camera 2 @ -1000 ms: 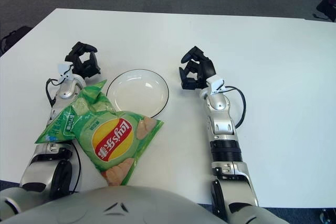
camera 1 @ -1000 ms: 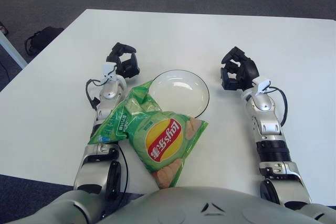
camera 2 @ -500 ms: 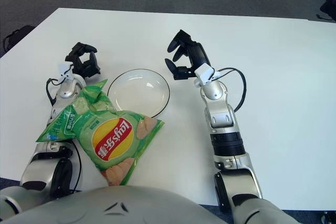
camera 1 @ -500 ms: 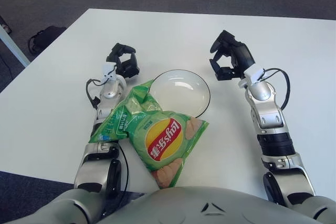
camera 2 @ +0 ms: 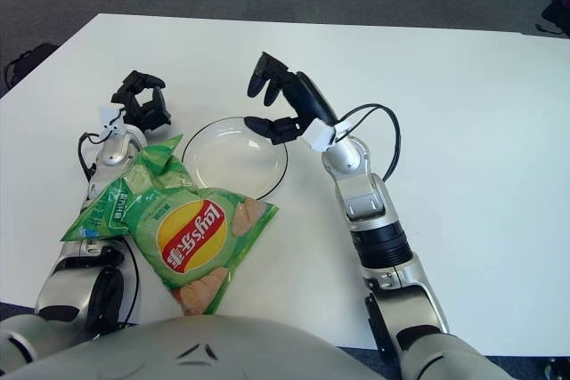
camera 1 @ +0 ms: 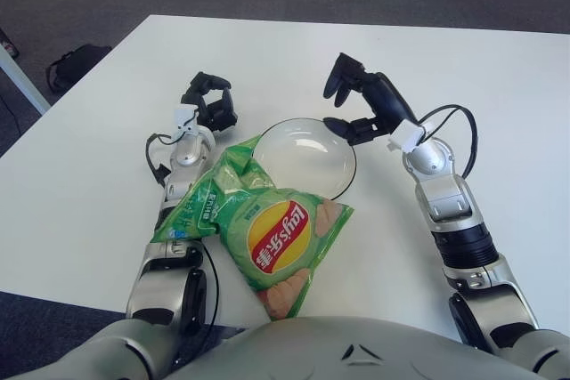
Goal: Put the snack into the plate.
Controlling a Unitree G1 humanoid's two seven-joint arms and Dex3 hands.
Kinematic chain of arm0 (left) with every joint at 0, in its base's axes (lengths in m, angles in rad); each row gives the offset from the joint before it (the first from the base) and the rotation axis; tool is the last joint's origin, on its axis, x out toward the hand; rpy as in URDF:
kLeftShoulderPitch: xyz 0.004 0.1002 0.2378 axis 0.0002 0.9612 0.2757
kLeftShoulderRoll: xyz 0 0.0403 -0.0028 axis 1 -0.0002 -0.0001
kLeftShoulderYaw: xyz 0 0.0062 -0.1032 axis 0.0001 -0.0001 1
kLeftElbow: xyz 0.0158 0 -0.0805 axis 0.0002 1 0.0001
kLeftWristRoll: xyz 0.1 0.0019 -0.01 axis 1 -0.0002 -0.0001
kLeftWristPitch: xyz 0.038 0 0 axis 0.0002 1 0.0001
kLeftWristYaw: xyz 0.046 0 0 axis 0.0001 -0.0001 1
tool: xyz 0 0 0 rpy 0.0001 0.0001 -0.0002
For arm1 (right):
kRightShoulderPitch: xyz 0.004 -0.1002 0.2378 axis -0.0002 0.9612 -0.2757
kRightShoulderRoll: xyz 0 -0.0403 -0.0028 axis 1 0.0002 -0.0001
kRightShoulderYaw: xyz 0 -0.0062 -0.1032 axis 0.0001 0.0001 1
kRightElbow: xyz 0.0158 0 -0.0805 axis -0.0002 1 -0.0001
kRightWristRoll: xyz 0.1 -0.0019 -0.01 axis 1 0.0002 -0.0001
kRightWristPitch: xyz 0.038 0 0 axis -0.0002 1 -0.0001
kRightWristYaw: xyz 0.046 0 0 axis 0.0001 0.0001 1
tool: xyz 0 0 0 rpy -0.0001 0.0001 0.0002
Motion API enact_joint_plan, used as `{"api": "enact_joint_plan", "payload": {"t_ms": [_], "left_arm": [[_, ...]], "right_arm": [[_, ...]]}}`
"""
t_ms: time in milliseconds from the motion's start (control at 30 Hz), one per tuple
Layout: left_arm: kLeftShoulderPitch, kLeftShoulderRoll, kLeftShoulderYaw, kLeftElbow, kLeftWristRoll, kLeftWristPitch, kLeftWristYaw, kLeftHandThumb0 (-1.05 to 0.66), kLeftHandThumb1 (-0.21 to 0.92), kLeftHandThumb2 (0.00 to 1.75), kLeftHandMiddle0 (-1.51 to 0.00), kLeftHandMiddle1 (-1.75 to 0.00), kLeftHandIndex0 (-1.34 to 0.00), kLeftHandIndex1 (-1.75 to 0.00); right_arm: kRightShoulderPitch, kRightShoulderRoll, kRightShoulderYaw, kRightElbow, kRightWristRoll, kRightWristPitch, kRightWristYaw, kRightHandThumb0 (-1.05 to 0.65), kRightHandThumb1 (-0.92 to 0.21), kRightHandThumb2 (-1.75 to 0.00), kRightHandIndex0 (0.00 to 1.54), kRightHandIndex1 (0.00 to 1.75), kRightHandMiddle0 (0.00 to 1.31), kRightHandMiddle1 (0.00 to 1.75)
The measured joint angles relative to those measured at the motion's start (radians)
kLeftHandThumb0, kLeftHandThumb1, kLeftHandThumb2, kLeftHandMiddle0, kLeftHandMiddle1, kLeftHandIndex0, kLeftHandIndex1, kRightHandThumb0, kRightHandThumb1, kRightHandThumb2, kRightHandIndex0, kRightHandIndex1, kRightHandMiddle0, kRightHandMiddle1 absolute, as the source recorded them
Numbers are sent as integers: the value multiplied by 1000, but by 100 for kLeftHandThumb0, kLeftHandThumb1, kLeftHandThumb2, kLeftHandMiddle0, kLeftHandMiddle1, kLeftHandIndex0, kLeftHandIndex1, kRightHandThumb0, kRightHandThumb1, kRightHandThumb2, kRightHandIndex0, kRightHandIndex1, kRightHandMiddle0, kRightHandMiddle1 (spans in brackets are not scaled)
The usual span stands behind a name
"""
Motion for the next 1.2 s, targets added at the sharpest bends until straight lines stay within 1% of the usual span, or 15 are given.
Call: {"api": "enact_joint_plan", "payload": {"t_ms": [33,100,133,167,200,233,300,400,433,533,667,800,933,1033,1200], "left_arm": [[0,0,1,4,-1,-1,-1,-44,45,115,-117,-175,-51,-175],[-1,0,2,11,-5,-4,-4,-44,45,114,-117,-175,-51,-175],[-1,-1,2,13,-8,-5,-5,-44,46,114,-117,-175,-50,-175],[-2,-1,3,15,-10,-5,-6,-43,47,113,-117,-175,-49,-175],[-2,-2,3,17,-12,-5,-6,-43,48,112,-117,-175,-49,-175],[-3,-3,3,18,-14,-5,-6,-43,48,111,-117,-175,-48,-175],[-4,-5,3,19,-16,-5,-6,-43,49,110,-117,-175,-48,-175],[-5,-7,1,19,-16,-4,-5,-42,50,109,-116,-175,-47,-175],[-5,-8,0,18,-16,-3,-3,-42,50,109,-116,-175,-47,-175],[-6,-13,-2,16,-16,5,5,-42,50,109,-115,-175,-47,-175],[-10,-21,-3,21,-16,19,14,-43,50,108,-115,-175,-47,-175],[-34,-27,1,65,-15,18,38,-43,50,108,-115,-175,-47,-175],[-61,-30,1,105,6,7,79,-42,51,107,-112,-175,-46,-175],[-80,-31,-6,146,40,-34,125,-43,50,108,-110,-175,-47,-175],[-100,-31,-30,204,118,-136,205,-44,45,115,-104,-175,-51,-175]], "right_arm": [[-14,-9,5,9,5,-19,17,-21,-88,-52,35,149,20,168],[-40,-21,13,23,17,-52,51,-28,-90,-51,32,146,20,171],[-51,-25,17,29,23,-64,67,-35,-88,-52,32,143,16,164],[-63,-27,22,38,37,-75,84,-45,-84,-58,31,140,10,155],[-74,-28,27,46,47,-86,103,-52,-81,-63,30,137,7,147],[-83,-29,31,53,54,-94,118,-55,-80,-65,29,136,5,144],[-100,-29,41,72,68,-113,145,-61,-80,-67,27,125,2,131],[-126,-27,55,129,77,-176,168,-60,-79,-68,25,109,1,120],[-136,-28,60,157,74,-207,170,-57,-75,-71,24,97,0,113],[-162,-29,72,226,53,-294,169,-54,-71,-77,24,84,0,106],[-186,-38,81,282,12,-387,165,-48,-65,-85,23,66,0,97],[-216,-55,90,311,-6,-449,173,-46,-63,-88,22,58,0,94],[-257,-65,95,324,-6,-488,189,-45,-62,-89,20,54,0,94],[-292,-73,107,331,-8,-515,204,-44,-63,-90,20,49,0,93],[-351,-85,139,366,-6,-557,253,-42,-62,-90,16,37,0,81]]}}
